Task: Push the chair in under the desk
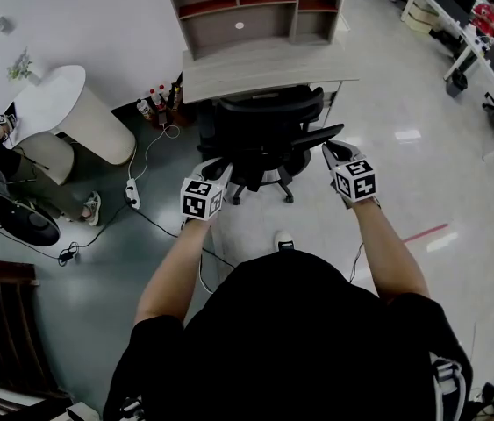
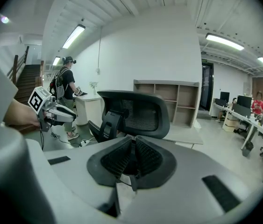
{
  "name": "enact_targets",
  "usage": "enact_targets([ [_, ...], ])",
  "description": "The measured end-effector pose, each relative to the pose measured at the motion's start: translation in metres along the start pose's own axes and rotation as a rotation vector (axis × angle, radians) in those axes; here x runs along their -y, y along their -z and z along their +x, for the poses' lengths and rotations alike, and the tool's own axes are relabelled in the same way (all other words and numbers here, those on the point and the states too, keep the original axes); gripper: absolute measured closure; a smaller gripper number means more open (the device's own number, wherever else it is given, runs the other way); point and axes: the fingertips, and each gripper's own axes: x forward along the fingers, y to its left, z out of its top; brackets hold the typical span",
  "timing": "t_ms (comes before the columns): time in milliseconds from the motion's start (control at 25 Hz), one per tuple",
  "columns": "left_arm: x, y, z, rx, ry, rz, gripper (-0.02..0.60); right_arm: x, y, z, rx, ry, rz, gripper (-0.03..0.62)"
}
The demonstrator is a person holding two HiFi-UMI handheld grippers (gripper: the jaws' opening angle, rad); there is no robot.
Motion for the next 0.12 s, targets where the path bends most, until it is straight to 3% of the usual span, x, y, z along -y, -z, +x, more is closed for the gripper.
enact_targets([
  [120, -0.0006, -0.0016, 0.0001, 0.009, -0.008, -0.008, 0.508, 0.0018, -0.0007, 0.0002, 0.010, -0.006, 0.028, 0.582],
])
